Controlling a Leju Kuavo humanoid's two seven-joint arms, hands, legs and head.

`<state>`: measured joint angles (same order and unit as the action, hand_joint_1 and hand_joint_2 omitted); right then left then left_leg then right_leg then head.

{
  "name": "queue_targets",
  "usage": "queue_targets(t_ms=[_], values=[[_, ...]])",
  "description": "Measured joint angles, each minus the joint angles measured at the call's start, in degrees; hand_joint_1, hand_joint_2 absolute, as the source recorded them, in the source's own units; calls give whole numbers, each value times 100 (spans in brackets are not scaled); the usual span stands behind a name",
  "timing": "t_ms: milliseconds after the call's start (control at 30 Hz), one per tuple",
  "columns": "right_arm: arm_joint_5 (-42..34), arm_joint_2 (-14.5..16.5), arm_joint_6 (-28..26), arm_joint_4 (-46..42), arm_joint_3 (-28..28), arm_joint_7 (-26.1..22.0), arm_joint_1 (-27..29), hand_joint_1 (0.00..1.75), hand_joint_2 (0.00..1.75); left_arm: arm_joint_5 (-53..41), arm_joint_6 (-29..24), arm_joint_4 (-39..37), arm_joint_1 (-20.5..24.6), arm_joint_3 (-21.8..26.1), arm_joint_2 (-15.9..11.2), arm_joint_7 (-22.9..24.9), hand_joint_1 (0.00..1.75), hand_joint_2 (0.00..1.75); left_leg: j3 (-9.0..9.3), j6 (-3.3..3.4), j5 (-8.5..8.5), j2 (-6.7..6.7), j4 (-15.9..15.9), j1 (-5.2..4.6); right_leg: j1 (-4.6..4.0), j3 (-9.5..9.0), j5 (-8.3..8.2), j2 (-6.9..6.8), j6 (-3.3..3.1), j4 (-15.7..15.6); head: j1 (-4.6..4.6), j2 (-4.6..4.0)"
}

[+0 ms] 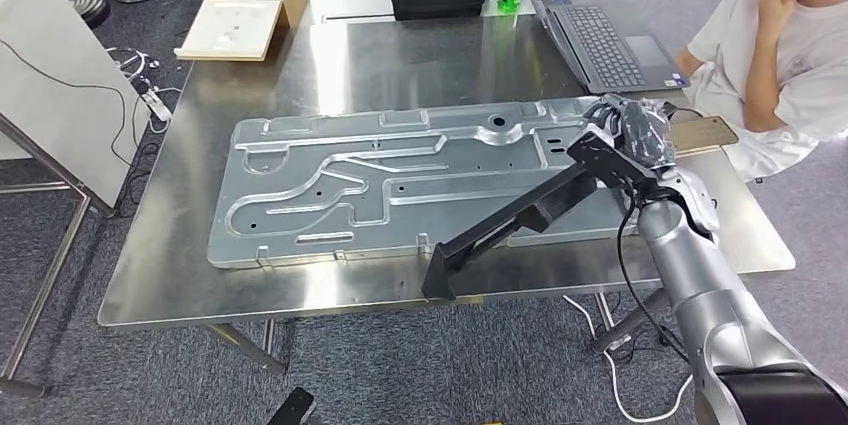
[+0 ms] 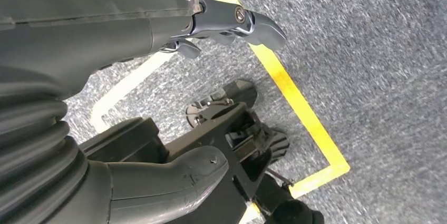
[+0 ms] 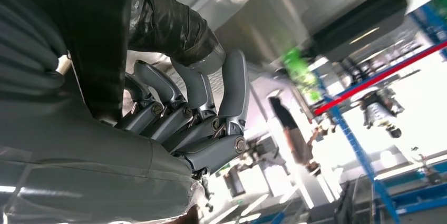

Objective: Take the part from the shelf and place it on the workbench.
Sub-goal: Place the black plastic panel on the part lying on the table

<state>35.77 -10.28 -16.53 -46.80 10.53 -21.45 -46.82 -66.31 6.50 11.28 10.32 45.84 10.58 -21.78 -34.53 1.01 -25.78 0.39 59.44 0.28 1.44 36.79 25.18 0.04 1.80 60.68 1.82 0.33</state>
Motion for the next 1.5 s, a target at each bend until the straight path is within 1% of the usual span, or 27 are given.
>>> queue_targets(t_ms=[67,133,233,267,300,333,433,500,567,633,667,733,767,800,833,867,900,967,1000,1133,1200,1267,1300,1333,1367,1433,1500], values=[[49,-13,-63,-1,37,26,2,175,175,0,3,0,1,-3,-1,0,0,175,-2,-52,-6,3,-7,7,-6,8,-15,7,-86,-18,-2,0],[59,-16,-85,-2,59,40,-3,175,175,0,4,0,4,-4,-2,1,0,175,-68,-101,-147,1,161,24,4,-10,-29,4,-165,-47,-2,0],[62,-16,-107,1,80,48,-3,175,175,-1,5,0,-2,-5,-2,1,0,175,-496,-142,-637,-2,1118,35,-13,-16,-32,-6,-234,-62,-4,0],[72,-16,-134,4,84,57,1,175,175,-2,8,0,-10,-5,-2,1,0,175,-631,-143,-727,-2,1404,36,-25,-13,-31,-4,-240,-59,-3,0],[95,-15,-182,8,85,76,6,175,175,-3,10,0,-17,-5,-2,1,0,175,-685,-135,-716,-2,1517,35,-36,-12,-29,-2,-243,-55,-4,0],[125,-15,-246,11,86,109,10,131,175,-3,18,0,-18,-5,-2,1,0,175,-639,-117,-606,-3,1420,34,-45,-14,-29,2,-244,-51,-4,0],[217,-15,-500,15,85,238,5,0,175,-3,41,0,-2,-6,-8,1,0,175,-146,-6,-113,-8,388,7,-69,-21,-28,7,-232,-44,-3,0],[272,-21,-653,25,81,325,-5,0,175,-28,24,0,6,-15,-17,0,0,175,16,45,-38,-7,31,-28,-70,-4,-45,7,-186,-52,-3,0],[316,-33,-731,46,72,403,-8,0,175,-34,9,0,6,-27,-19,-8,0,87,33,72,-14,-3,-30,-35,-67,2,-72,4,-115,-81,-2,0],[335,-62,-756,70,43,452,-22,0,175,-3,12,0,13,-30,-12,-22,0,0,65,117,52,0,-128,-11,-60,39,7,1,-58,6,2,0],[339,-82,-764,84,23,464,-36,0,175,9,11,0,19,-30,-8,-27,0,0,80,139,82,3,-170,4,-59,119,125,1,-39,181,5,0],[341,-123,-776,129,-15,474,-49,0,175,20,0,0,21,-29,-3,-30,0,0,81,167,96,5,-188,3,-46,425,465,2,-11,839,8,0],[344,-137,-780,156,-29,474,-43,0,175,20,-10,0,15,-30,-2,-28,0,0,80,171,94,5,-184,2,-40,579,578,2,7,1158,8,0],[349,-148,-781,185,-40,474,-32,0,175,20,-20,0,8,-30,-1,-27,0,0,80,171,89,5,-177,2,-28,670,598,0,25,1340,8,0],[352,-155,-781,209,-49,474,-24,0,175,19,-26,0,3,-29,1,-26,0,0,80,163,80,4,-164,5,-13,655,506,-2,40,1302,8,0],[356,-159,-781,226,-58,475,-21,0,175,18,-32,0,1,-30,4,-25,0,0,80,150,65,4,-143,9,5,535,332,-5,51,1058,7,0],[357,-162,-780,238,-68,481,-25,0,175,16,-36,0,2,-29,8,-25,0,0,77,127,41,3,-111,13,23,357,146,-10,60,692,8,0],[357,-169,-779,258,-91,516,-47,0,175,14,-43,0,8,-30,15,-26,0,0,46,67,-10,0,-37,-8,16,73,-33,-12,41,117,5,0],[357,-175,-783,270,-104,538,-55,0,175,13,-46,0,10,-30,16,-27,0,0,30,39,-25,-1,-13,-19,5,23,-34,-9,16,0,3,0],[359,-189,-886,320,-149,605,-57,0,175,-5,-73,0,14,-33,19,-33,0,0,-17,-53,-120,2,88,-12,3,17,-25,3,-134,-37,-2,0],[361,-189,-969,331,-186,634,-59,0,175,-14,-87,0,15,-42,20,-34,0,0,-221,-97,-399,-1,554,3,7,-1,-30,-3,-199,-58,-4,0],[368,-189,-1047,351,-212,650,-52,0,175,-22,-94,0,8,-49,22,-34,0,0,-562,-116,-707,-2,1276,9,-9,-2,-23,-6,-231,-55,-5,0],[373,-188,-1085,361,-223,654,-41,0,175,-26,-98,0,2,-51,22,-34,0,0,-679,-114,-753,-2,1503,11,-19,-4,-20,-5,-237,-52,-5,0],[375,-188,-1122,367,-237,658,-29,0,175,-33,-103,0,-1,-52,23,-34,0,0,-708,-104,-693,-2,1539,11,-27,-7,-17,-1,-240,-48,-5,0],[376,-187,-1165,369,-255,661,-19,0,175,-39,-110,0,-1,-54,24,-34,0,0,-628,-83,-530,-3,1348,9,-34,-14,-13,4,-241,-45,-5,0],[377,-185,-1261,369,-290,663,-9,0,175,-48,-125,1,5,-58,22,-34,0,0,-289,-11,-144,-8,613,-8,-47,-33,-6,11,-231,-43,-4,0],[377,-181,-1344,369,-328,663,-2,0,175,-52,-139,1,15,-62,21,-35,0,0,-51,46,6,-11,94,-41,-54,-31,-10,15,-189,-47,-2,0]])
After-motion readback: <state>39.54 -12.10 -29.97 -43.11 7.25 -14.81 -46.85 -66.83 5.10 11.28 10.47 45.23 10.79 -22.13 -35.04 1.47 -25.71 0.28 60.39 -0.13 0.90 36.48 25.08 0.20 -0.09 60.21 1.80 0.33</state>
